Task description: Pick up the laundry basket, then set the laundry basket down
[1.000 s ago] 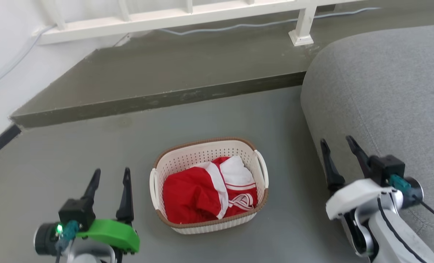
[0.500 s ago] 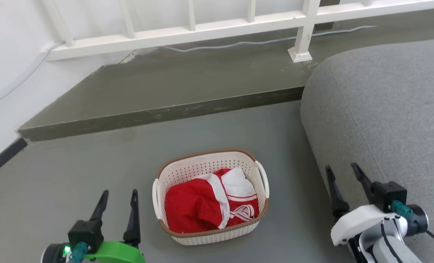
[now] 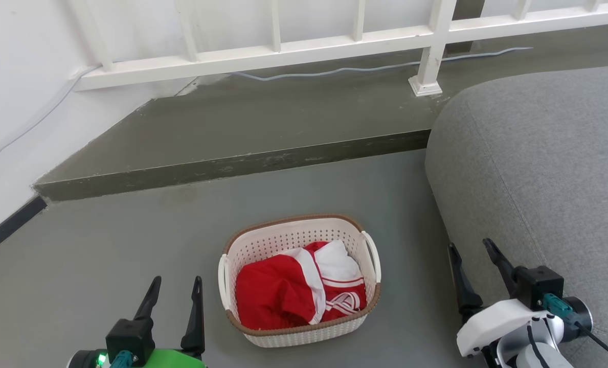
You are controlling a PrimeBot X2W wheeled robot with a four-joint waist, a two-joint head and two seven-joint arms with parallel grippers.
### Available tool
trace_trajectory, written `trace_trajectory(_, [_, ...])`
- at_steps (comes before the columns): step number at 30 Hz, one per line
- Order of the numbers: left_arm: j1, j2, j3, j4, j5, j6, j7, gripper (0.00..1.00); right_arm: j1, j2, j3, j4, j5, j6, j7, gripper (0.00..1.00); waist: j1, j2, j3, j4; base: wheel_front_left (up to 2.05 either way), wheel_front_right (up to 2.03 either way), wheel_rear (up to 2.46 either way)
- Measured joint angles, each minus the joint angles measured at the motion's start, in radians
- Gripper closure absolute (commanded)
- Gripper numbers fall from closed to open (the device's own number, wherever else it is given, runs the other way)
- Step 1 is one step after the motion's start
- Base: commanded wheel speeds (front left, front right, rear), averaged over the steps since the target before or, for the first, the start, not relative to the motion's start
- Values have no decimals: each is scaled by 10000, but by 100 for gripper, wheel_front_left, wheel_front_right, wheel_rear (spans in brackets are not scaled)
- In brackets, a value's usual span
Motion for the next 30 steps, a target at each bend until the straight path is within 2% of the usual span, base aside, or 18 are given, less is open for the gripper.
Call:
trace_trajectory(23, [209,0,-92,-268,50,59,46,0,315,-13,-253,-500,-368,0,240,0,0,0,-76,44,0,0,0])
trace_trajectory(24, [210,-4,-96,-267,65,63,46,100,334,-12,-259,-502,-366,2,249,100,0,0,-74,48,0,0,0])
trace_trajectory(30, [317,-104,-165,134,-8,59,46,100,673,161,-198,-157,-326,33,247,100,0,0,-72,50,0,0,0])
